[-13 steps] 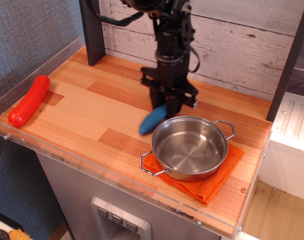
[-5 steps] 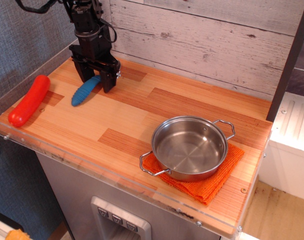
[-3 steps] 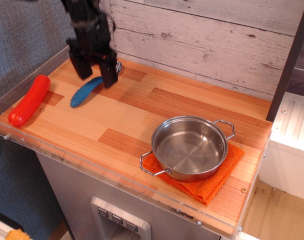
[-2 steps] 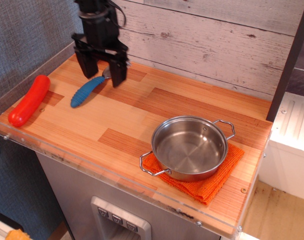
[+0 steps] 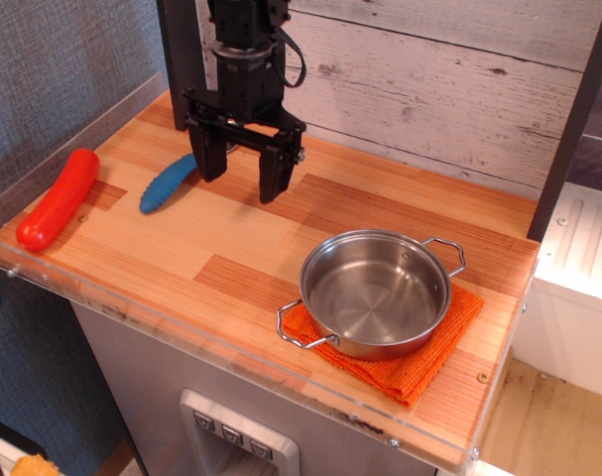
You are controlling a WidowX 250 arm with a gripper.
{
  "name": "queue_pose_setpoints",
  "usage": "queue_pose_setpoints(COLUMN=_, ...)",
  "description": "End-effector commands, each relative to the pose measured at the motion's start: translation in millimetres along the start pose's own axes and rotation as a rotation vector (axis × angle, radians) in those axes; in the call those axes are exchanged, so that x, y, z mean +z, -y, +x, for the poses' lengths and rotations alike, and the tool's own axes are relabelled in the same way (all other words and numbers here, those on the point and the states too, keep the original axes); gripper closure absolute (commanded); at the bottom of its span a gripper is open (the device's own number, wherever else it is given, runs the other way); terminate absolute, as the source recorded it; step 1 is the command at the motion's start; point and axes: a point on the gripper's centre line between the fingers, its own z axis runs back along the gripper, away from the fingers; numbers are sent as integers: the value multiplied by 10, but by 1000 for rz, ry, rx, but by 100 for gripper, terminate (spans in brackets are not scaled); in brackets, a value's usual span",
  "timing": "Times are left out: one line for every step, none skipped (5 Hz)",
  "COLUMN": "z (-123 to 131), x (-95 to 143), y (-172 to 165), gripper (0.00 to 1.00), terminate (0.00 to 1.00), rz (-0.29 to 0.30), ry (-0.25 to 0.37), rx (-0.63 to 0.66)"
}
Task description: Move the blue spoon behind the hot dog
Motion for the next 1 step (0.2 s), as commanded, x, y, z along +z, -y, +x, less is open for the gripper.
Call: queue_pose_setpoints(z=32, x=159, y=-15, gripper=0, terminate=100, rz=13, ry=52, rx=-3)
